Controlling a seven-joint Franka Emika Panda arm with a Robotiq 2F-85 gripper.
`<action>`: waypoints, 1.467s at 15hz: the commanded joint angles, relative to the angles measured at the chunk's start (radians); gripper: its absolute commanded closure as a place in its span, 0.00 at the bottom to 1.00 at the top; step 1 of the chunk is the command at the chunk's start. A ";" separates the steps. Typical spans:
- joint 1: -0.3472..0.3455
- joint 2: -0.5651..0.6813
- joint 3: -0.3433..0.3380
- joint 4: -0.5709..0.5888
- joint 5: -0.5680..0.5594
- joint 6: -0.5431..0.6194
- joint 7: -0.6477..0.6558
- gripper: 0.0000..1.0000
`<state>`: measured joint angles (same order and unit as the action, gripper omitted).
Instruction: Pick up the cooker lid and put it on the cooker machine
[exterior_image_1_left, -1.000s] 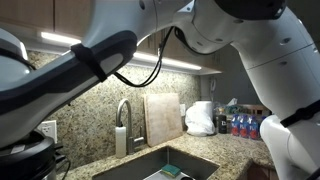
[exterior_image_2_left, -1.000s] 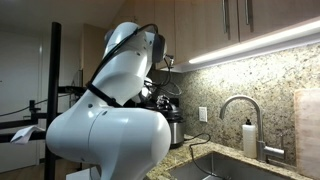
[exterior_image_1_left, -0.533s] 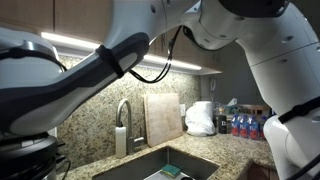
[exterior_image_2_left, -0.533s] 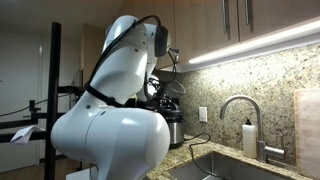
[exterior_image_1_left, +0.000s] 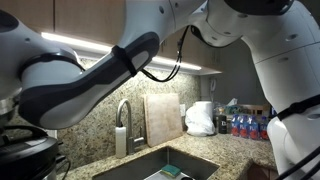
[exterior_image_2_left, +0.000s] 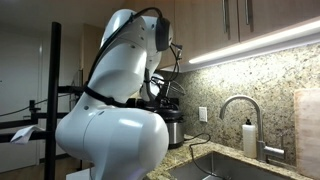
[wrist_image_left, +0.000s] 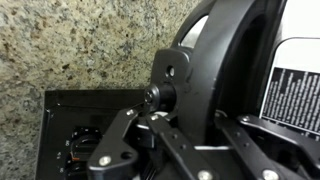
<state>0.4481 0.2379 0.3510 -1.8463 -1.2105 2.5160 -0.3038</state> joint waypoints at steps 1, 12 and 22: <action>-0.050 -0.084 0.007 -0.089 0.018 0.087 -0.133 0.99; -0.154 -0.121 0.026 -0.213 0.239 0.379 -0.476 0.99; -0.068 -0.077 0.028 -0.087 0.239 0.198 -0.510 0.99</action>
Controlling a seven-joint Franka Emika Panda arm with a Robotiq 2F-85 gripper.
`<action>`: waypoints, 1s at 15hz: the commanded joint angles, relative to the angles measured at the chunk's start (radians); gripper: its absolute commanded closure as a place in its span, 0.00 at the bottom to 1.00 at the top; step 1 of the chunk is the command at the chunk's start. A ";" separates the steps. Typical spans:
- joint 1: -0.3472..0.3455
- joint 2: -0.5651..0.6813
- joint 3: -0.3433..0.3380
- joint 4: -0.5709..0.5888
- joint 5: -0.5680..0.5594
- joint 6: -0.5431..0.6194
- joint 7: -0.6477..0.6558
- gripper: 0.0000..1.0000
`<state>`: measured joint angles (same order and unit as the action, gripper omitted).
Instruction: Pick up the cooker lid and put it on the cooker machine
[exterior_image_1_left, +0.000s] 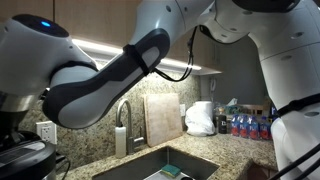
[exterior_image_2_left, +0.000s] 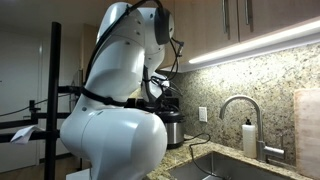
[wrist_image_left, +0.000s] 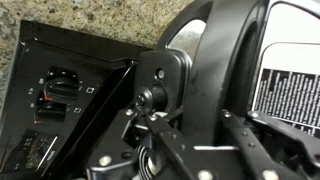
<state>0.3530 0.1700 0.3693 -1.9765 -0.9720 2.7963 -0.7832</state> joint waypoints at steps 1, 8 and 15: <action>0.037 -0.005 0.012 0.061 0.000 -0.115 -0.031 0.99; 0.049 0.059 0.004 0.194 0.020 -0.244 -0.052 0.99; 0.050 0.105 -0.007 0.221 0.009 -0.270 -0.071 0.99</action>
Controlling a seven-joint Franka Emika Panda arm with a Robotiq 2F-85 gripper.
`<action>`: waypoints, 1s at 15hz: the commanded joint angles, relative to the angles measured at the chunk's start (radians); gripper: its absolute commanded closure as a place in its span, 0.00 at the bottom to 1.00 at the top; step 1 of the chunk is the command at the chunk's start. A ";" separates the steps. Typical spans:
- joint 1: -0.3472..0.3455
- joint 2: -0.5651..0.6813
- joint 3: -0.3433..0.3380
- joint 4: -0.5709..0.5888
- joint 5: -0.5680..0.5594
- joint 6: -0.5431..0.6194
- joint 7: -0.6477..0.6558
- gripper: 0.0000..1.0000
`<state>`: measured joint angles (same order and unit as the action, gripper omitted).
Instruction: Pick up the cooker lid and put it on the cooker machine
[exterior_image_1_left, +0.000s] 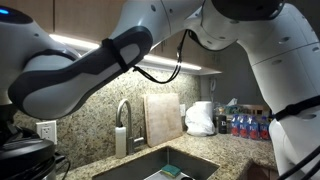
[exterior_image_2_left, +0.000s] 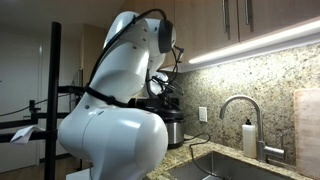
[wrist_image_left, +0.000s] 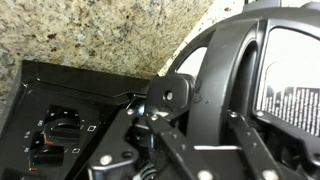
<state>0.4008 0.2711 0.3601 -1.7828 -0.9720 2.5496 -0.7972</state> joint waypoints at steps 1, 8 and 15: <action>0.005 0.000 0.003 0.022 0.003 -0.023 -0.053 0.99; 0.014 0.004 -0.008 0.001 -0.045 -0.012 -0.024 0.99; 0.007 -0.028 -0.014 -0.047 -0.071 0.012 -0.008 0.99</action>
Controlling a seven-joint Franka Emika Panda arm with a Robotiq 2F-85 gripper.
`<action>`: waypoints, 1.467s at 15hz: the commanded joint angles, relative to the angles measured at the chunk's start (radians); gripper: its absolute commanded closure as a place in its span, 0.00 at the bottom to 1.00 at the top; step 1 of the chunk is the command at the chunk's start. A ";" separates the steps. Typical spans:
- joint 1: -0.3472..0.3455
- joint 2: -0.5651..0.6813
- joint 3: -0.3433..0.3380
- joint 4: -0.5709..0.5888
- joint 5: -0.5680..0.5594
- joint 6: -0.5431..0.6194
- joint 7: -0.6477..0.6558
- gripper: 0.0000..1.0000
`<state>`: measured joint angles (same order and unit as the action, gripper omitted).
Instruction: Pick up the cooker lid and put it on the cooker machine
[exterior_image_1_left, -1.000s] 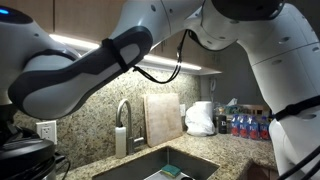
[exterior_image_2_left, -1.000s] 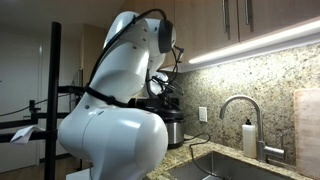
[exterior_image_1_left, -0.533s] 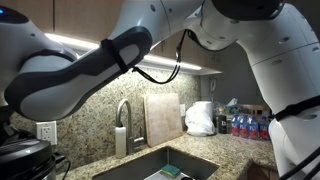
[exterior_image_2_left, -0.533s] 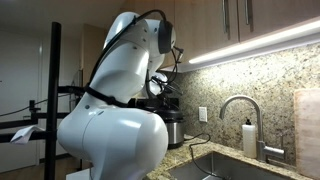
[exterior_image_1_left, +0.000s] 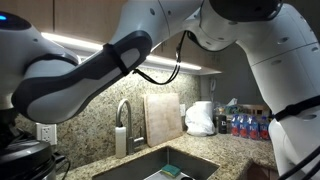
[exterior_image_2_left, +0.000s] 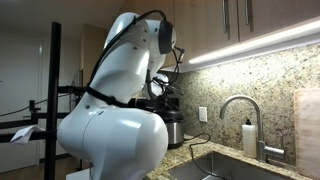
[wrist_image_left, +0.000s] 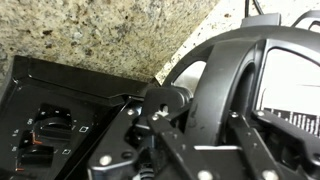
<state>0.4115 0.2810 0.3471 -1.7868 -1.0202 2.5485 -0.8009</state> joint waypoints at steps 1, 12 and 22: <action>-0.003 -0.040 0.000 -0.046 -0.030 0.015 -0.001 0.99; -0.012 -0.161 0.023 -0.177 -0.017 0.067 0.008 0.99; -0.041 -0.061 0.004 -0.083 0.058 0.043 -0.053 0.99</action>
<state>0.3896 0.2019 0.3529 -1.8994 -0.9946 2.6035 -0.8007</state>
